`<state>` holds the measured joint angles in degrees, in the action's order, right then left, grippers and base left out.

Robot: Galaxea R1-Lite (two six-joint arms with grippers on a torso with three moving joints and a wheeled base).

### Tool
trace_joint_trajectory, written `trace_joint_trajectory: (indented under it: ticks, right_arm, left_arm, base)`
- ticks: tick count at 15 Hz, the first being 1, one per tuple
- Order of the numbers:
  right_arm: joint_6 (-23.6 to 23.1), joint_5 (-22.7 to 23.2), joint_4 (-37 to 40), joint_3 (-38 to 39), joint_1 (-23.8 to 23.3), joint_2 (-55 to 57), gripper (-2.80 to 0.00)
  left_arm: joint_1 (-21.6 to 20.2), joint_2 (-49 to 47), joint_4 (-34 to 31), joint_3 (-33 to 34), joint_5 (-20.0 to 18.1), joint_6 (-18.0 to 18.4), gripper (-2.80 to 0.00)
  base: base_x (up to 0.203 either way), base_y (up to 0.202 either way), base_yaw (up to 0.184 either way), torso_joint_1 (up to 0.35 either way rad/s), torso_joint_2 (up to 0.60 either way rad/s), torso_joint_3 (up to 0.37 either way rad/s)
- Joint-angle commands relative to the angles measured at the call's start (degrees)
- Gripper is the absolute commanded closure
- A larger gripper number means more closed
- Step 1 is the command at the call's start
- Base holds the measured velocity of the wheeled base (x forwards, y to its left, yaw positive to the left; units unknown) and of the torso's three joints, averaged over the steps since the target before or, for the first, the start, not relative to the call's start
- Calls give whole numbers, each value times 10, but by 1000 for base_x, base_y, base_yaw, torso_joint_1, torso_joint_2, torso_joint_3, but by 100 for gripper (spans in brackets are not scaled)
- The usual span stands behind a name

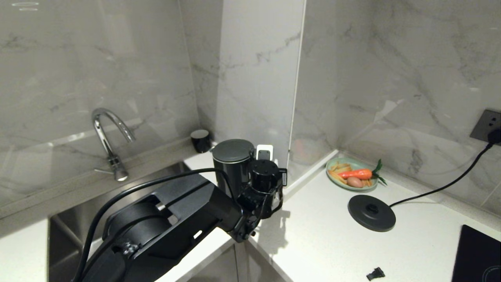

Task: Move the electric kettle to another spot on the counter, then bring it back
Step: Place it by the sink

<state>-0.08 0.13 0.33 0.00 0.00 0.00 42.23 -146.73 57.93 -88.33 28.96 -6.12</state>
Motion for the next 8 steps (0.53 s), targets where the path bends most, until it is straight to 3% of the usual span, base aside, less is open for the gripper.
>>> trace_joint_trajectory:
  ticks: [1, 6, 7, 8]
  right_arm:
    - [0, 0, 0, 0, 1, 0, 0]
    - [0, 0, 0, 0, 0, 0, 0]
    - [0, 0, 0, 0, 0, 0, 0]
    - [0, 0, 0, 0, 1, 0, 0]
  left_arm:
    - [3, 0, 3, 2, 2, 1, 0]
    - [6, 2, -1, 4, 4, 8, 0]
    - [6, 2, 0, 4, 14, 14, -280]
    - [6, 1, 1, 2, 18, 15, -280]
  base:
    - [0, 0, 0, 0, 0, 0]
    - [0, 0, 0, 0, 0, 0]
    - [0, 0, 0, 0, 0, 0]
    - [0, 0, 0, 0, 0, 0]
